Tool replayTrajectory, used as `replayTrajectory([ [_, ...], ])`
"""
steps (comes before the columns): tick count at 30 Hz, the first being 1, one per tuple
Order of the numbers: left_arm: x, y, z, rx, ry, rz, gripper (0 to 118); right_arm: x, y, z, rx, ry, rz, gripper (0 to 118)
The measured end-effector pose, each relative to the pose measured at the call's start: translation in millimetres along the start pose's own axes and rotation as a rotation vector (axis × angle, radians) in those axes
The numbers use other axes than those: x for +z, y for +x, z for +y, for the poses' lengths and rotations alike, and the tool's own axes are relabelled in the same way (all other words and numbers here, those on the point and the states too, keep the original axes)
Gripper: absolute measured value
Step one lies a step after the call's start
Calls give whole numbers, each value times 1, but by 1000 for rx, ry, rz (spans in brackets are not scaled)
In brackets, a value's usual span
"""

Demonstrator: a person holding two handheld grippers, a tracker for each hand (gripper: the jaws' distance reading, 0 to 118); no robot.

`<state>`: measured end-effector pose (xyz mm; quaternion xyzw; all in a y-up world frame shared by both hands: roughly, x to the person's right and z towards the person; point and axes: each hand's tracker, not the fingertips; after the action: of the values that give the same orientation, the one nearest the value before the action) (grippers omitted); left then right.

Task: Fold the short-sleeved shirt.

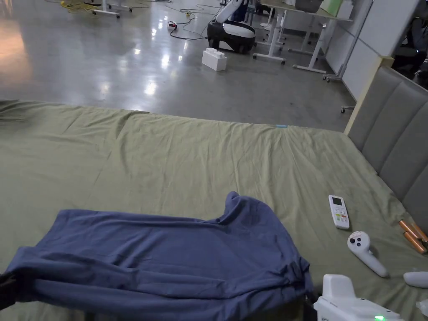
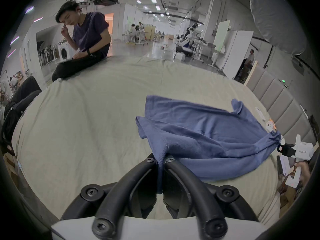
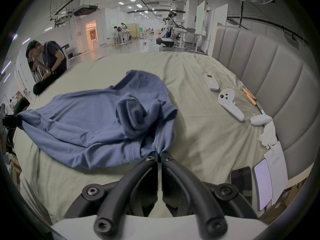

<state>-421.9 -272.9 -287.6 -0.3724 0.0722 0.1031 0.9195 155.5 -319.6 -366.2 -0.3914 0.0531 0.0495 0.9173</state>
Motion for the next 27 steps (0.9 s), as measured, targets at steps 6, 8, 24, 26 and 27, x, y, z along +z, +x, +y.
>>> replayTrajectory([
  [6,32,-6,7,-26,41,0,6,42,1,11,40,25,-23,3],
  [8,41,-12,3,-29,44,7,5,55,0,7,39,30,-28,3],
  [24,37,-44,-109,13,-178,34,5,61,-9,-115,101,-235,-80,3],
  [26,23,-44,-120,-15,-221,69,6,47,-8,-128,89,-259,-84,3],
  [27,18,-44,-124,-18,-230,74,6,40,-9,-131,100,-281,-91,3],
])
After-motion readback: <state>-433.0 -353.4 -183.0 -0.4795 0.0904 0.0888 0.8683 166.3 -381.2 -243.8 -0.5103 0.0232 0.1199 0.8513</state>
